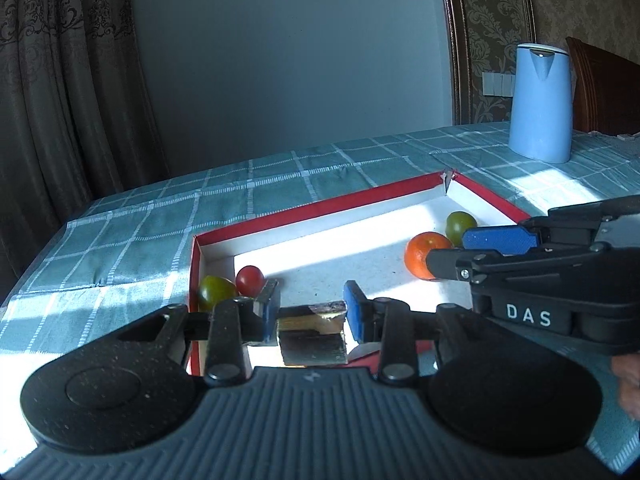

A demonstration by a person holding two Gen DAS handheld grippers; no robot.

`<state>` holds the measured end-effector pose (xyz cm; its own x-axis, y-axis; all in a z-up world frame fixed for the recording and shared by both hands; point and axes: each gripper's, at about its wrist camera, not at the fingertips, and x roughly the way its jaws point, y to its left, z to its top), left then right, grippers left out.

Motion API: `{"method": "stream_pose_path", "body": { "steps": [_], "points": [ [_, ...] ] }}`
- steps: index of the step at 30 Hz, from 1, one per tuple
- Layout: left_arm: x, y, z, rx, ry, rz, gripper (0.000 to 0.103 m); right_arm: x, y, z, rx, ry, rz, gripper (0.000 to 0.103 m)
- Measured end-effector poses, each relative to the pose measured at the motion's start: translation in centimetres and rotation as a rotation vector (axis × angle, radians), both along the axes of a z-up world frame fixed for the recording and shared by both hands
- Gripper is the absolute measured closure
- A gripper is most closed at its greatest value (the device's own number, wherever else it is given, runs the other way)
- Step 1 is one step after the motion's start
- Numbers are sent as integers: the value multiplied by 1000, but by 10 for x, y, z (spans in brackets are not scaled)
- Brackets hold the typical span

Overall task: Organize fruits
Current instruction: 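Lower both pieces into the box and open both grippers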

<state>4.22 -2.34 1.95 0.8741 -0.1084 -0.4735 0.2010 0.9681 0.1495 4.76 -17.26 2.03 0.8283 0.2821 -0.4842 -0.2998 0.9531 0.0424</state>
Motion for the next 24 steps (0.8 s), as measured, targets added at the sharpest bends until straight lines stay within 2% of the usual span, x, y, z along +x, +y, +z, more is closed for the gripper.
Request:
{"method": "stream_pose_path", "body": {
  "steps": [3, 6, 10, 12, 16, 19, 21, 24],
  "points": [
    [12, 1, -5, -2, 20, 10, 71, -8, -17, -1, 61, 32, -9, 71],
    [21, -2, -6, 8, 35, 9, 71, -23, -25, 0, 80, 74, 42, 70],
    [32, -7, -9, 17, 47, 32, 70, -45, -15, -9, 15, 78, 85, 70],
    [34, -7, -10, 19, 44, 45, 66, -47, -8, -16, -15, 92, 97, 70],
    [30, -5, -11, 23, 19, 57, 48, -38, 2, -27, -36, 108, 105, 70],
    [28, -2, -10, 10, 15, 61, 47, -34, 4, -31, -30, 134, 115, 71],
    [26, -1, -11, 12, 9, 65, 47, -36, 5, -30, -27, 117, 118, 77],
    [18, 1, -12, 19, -6, 72, 40, -43, 4, -25, -21, 69, 114, 77]
  ]
}}
